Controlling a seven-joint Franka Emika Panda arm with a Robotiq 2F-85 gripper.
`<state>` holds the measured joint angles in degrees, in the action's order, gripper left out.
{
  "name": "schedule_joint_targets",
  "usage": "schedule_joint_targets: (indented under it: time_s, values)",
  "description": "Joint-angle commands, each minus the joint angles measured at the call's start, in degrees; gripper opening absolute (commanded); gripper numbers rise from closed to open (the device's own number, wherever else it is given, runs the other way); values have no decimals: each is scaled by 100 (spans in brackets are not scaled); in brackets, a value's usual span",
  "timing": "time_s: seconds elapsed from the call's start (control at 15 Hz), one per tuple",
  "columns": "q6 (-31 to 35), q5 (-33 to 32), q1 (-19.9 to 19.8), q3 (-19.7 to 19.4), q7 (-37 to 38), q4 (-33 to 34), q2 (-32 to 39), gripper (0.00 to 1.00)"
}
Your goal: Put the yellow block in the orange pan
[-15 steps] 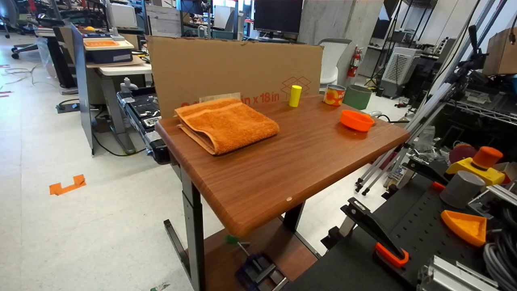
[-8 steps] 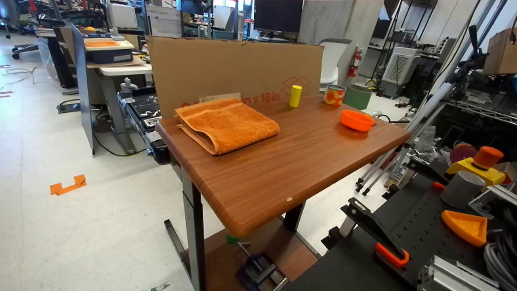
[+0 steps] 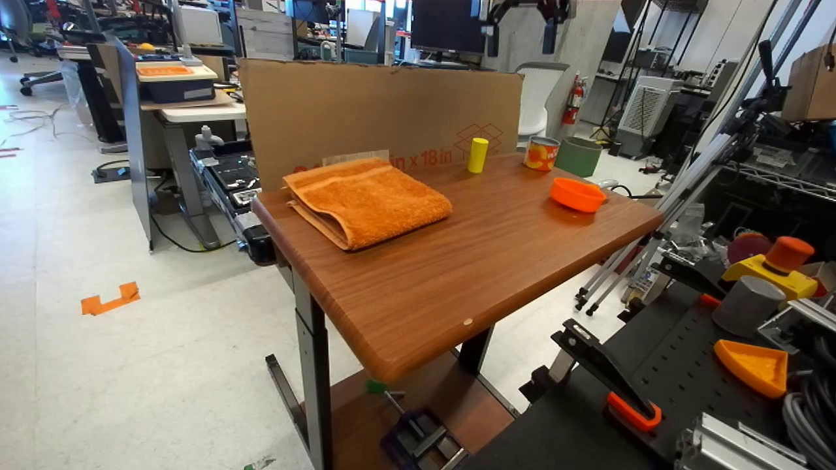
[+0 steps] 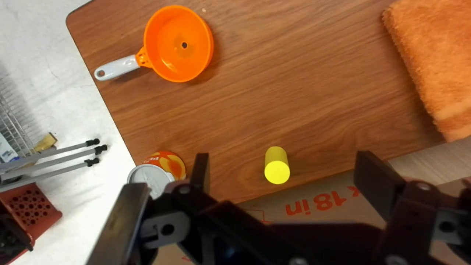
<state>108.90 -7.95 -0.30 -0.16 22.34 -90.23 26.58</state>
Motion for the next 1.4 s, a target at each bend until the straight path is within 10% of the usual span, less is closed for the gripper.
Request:
schedule_joint_targets:
  time_s: [0.0,1.33]
  values:
    - [-638,-102,243,-304,108,1207,1067,100]
    - [-1247,359,244,-497,128,4323,3821,100]
